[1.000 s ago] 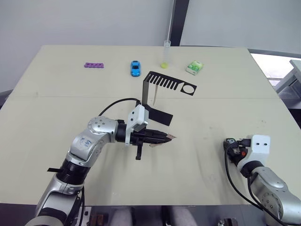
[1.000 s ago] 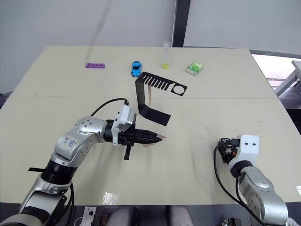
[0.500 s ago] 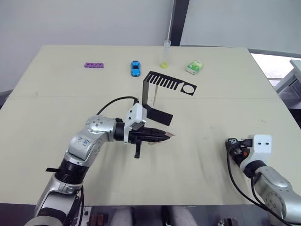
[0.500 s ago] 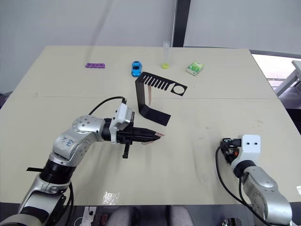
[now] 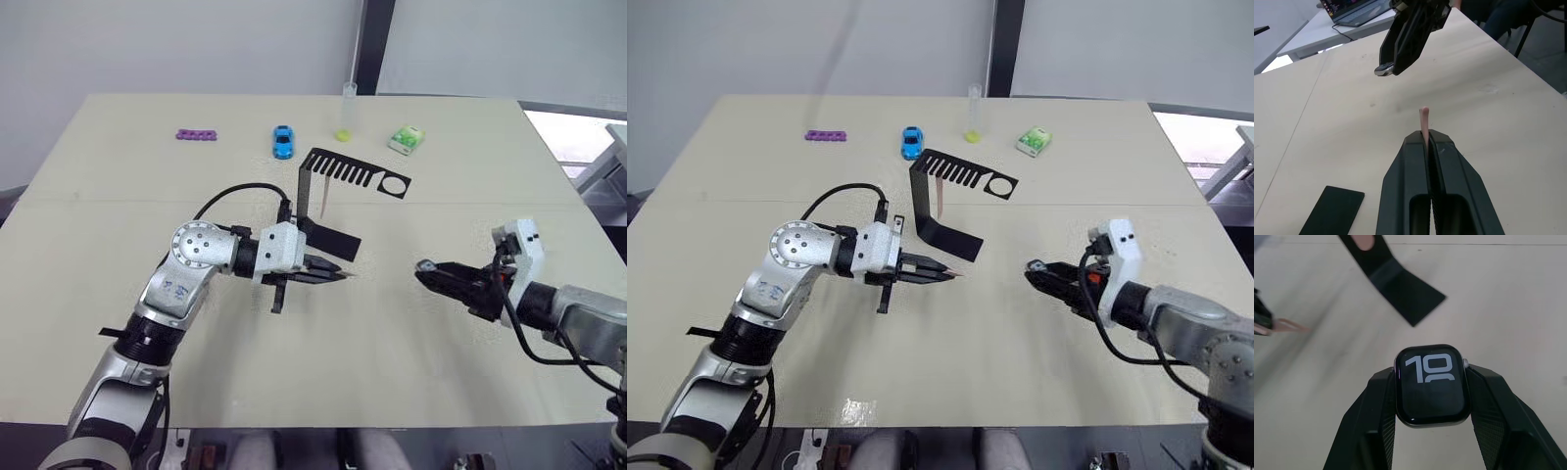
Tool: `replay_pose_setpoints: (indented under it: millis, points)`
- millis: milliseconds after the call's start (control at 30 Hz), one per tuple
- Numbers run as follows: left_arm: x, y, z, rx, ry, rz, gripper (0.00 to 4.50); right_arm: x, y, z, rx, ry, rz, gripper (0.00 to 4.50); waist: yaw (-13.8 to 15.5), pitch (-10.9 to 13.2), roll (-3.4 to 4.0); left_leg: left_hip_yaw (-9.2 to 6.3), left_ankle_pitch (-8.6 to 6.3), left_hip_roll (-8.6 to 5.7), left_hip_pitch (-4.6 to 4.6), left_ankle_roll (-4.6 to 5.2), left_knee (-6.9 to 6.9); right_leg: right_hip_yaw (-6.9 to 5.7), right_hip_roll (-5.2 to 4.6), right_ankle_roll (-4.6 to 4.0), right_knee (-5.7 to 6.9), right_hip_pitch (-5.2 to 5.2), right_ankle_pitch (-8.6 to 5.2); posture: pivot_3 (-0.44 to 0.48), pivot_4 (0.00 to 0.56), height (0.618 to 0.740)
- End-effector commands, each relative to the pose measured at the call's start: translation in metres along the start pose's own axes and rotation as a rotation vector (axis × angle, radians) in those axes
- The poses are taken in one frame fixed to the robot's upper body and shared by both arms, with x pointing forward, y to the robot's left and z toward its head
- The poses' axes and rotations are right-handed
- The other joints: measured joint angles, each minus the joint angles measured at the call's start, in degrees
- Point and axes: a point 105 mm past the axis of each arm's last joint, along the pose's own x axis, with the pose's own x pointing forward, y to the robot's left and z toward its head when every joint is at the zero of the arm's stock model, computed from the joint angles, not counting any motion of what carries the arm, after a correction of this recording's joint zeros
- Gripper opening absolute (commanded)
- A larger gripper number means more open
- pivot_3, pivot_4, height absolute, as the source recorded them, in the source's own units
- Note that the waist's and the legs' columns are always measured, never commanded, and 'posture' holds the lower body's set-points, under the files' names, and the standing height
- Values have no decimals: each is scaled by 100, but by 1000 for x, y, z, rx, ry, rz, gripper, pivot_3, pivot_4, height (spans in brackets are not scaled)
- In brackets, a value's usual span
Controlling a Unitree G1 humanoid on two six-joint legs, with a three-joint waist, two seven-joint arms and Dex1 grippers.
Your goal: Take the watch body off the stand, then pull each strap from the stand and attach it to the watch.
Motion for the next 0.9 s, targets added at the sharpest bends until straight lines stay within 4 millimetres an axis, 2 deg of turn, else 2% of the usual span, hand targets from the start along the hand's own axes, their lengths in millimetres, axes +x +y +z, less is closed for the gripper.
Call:
replay_pose_setpoints:
  millis: [33,200,400,900]
  points:
    - [2,4,7,111,7,-7,0,11,14,4,61,34,99,1609,-11,0,0,0,-1,0,0,1,1,0,-1,0,0,-1,0,0,150,740]
    - [4,10,5,147,22,23,0,21,21,7,83,77,146,1609,-14,0,0,1,0,0,-14,3,2,-1,-3,0,7,-18,0,0,150,740]
    - [4,12,4,199,38,41,0,21,36,11,130,111,248,1609,-16,0,0,1,0,1,-18,4,3,-2,-4,0,9,-22,0,0,150,740]
    - [12,14,12,235,19,59,0,30,40,19,236,118,246,1609,-28,0,0,0,1,4,-21,6,5,-4,-5,1,6,-22,0,0,150,740]
